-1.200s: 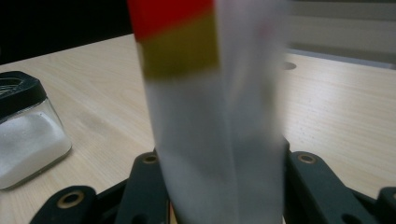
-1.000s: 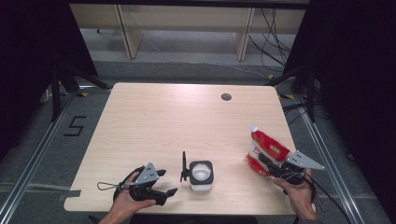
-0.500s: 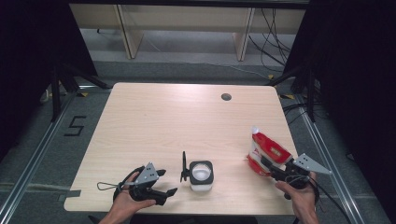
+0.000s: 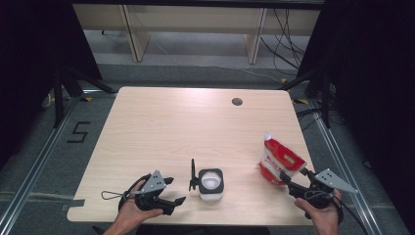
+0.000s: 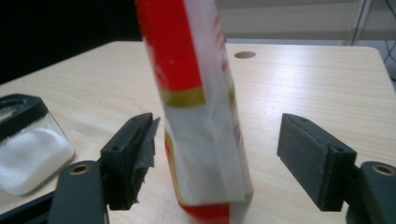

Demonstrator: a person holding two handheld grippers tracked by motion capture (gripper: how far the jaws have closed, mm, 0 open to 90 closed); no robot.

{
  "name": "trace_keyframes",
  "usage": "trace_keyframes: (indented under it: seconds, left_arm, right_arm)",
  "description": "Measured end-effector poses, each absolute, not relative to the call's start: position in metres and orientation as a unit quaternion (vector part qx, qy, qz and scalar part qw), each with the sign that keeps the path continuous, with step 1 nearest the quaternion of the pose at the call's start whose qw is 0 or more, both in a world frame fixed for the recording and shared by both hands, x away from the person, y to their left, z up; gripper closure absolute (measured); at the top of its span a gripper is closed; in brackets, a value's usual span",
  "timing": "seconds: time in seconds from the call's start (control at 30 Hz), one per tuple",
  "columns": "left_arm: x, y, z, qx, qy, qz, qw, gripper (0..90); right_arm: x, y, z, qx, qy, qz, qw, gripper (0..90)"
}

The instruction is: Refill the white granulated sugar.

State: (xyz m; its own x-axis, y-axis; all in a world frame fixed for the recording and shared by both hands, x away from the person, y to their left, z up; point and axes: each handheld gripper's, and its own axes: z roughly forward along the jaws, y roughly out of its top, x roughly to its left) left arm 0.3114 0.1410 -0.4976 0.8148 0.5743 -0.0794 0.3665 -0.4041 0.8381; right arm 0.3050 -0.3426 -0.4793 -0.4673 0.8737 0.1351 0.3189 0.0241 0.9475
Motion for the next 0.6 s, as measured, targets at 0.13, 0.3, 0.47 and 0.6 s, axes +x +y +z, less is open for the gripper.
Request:
trace_keyframes:
  seconds: [0.13,0.3,0.47,0.6]
  left_arm:
    - [0.310,0.140,-0.498,0.826,0.295,0.106,0.468,21.1]
    - [0.311,0.141,-0.497,0.829,0.289,0.110,0.467,21.1]
    - [0.312,0.142,-0.497,0.833,0.281,0.114,0.463,21.1]
    - [0.311,0.140,-0.498,0.828,0.294,0.107,0.465,21.1]
  right_arm:
    - [0.298,-0.345,-0.476,0.439,0.677,0.521,0.278,25.9]
    - [0.288,-0.344,-0.475,0.458,0.672,0.523,0.255,25.2]
    - [0.281,-0.344,-0.473,0.463,0.674,0.511,0.264,24.5]
    - [0.278,-0.346,-0.473,0.453,0.680,0.509,0.272,23.5]
